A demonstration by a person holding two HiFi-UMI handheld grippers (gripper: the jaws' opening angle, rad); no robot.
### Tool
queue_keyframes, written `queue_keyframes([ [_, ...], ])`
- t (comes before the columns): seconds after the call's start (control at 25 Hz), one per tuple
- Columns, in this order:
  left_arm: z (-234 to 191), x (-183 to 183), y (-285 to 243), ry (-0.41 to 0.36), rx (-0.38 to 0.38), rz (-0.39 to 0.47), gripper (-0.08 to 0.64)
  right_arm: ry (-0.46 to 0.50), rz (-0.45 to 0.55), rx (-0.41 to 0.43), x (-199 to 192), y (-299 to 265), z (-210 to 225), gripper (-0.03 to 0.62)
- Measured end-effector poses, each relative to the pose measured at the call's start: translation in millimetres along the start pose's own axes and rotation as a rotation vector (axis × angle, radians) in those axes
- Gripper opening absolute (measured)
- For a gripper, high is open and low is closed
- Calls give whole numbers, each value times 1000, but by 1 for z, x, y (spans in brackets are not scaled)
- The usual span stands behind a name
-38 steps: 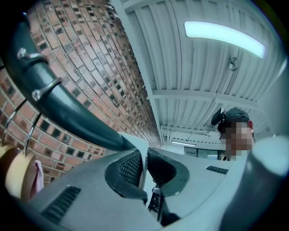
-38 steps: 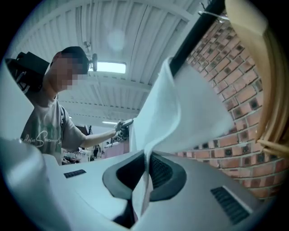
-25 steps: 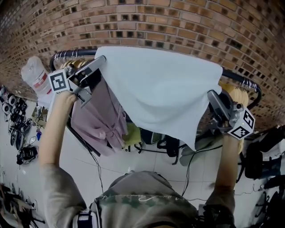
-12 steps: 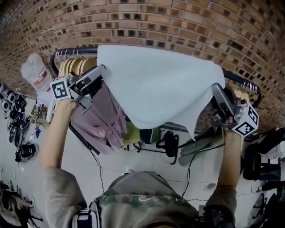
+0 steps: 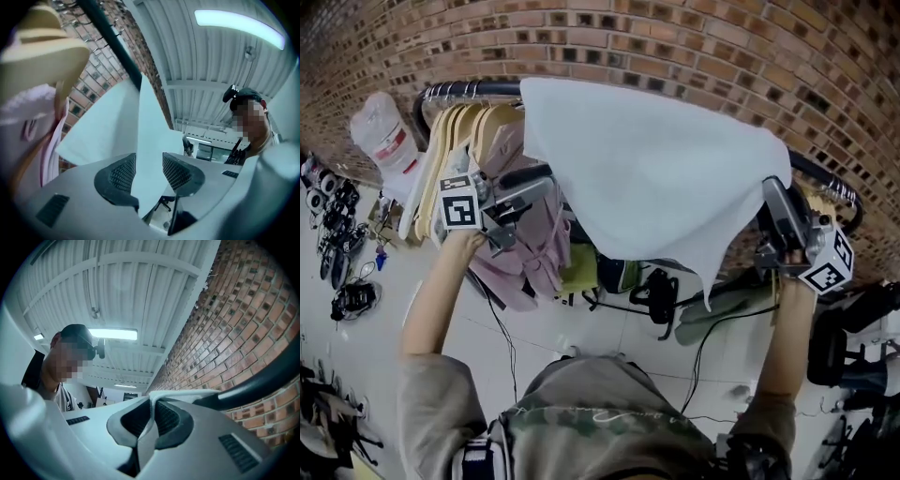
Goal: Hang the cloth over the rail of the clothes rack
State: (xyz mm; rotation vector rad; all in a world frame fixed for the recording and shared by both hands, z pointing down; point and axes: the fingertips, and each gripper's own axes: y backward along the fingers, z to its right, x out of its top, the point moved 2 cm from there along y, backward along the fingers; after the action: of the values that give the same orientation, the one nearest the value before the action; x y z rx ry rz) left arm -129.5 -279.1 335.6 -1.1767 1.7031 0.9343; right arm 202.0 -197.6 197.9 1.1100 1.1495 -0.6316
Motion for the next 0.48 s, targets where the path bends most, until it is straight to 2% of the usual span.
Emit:
queue_keyframes([
  [0.16,-27,-57,-14,-28,91,-143,167,10,2,10,-1,-5,-3,18],
  [0.28,-43,-81,-25,-49,128,-196,181,-1,3,14,-5,-4,-2,18],
  [0.48,-40,-84,-42,-96,86,-202,181,-15,7,10,-7,-1,0,18],
])
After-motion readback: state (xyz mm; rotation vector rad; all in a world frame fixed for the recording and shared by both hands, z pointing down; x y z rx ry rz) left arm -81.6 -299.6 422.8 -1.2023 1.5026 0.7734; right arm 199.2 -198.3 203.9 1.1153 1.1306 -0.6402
